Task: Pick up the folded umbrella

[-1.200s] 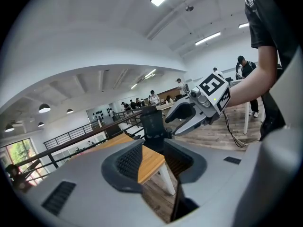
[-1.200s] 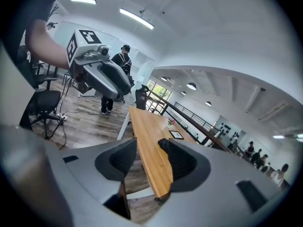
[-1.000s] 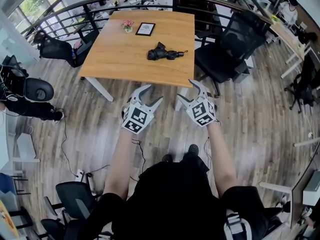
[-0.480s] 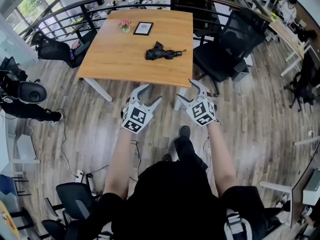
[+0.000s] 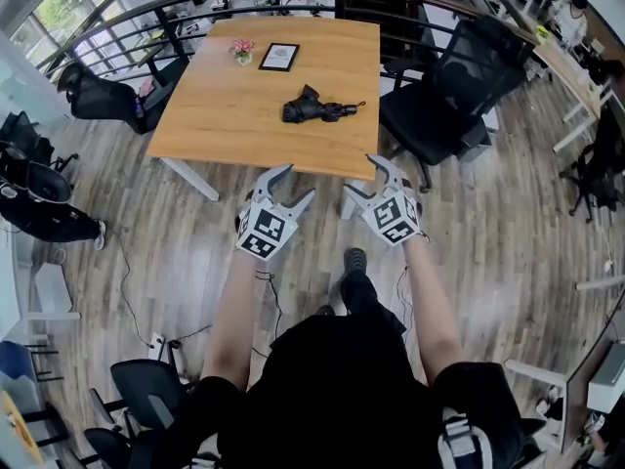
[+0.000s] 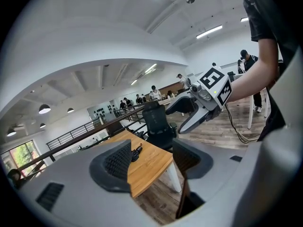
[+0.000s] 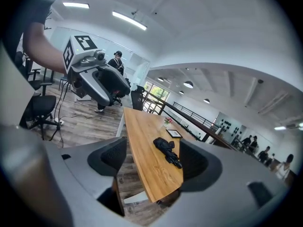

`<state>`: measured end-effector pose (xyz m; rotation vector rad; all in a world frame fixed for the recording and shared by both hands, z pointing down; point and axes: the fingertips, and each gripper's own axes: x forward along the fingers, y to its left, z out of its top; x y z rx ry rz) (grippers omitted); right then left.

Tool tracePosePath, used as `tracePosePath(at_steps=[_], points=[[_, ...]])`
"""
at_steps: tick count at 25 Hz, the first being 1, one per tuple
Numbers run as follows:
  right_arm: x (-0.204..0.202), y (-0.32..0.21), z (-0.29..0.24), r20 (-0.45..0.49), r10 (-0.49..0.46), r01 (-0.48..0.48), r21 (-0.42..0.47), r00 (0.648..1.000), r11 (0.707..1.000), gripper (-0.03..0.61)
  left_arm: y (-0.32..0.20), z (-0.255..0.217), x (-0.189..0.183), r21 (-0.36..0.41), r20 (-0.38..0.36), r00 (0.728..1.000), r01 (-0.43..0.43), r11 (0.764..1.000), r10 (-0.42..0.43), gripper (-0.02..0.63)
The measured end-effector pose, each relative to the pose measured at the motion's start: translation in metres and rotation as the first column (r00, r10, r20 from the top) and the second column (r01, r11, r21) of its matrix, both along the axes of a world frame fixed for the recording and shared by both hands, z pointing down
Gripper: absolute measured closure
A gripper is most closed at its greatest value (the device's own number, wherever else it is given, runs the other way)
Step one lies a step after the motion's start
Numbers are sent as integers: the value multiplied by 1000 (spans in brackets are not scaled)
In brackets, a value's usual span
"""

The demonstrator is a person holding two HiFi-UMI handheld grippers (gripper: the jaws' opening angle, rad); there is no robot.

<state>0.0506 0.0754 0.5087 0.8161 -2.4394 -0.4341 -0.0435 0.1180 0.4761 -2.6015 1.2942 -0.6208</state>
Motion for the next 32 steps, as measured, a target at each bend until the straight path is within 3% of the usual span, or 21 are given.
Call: tracePosePath(at_steps=[4,32], points=[[0,-25,1,63,2,1,-46,998,999,218,-23,3,-1,-10,1,1000,12,1000,-12,336],[-3,-202,30,64,-181,189,-164,981,968,219,-193,15,11,-72,1,984,176,982,-177,336]])
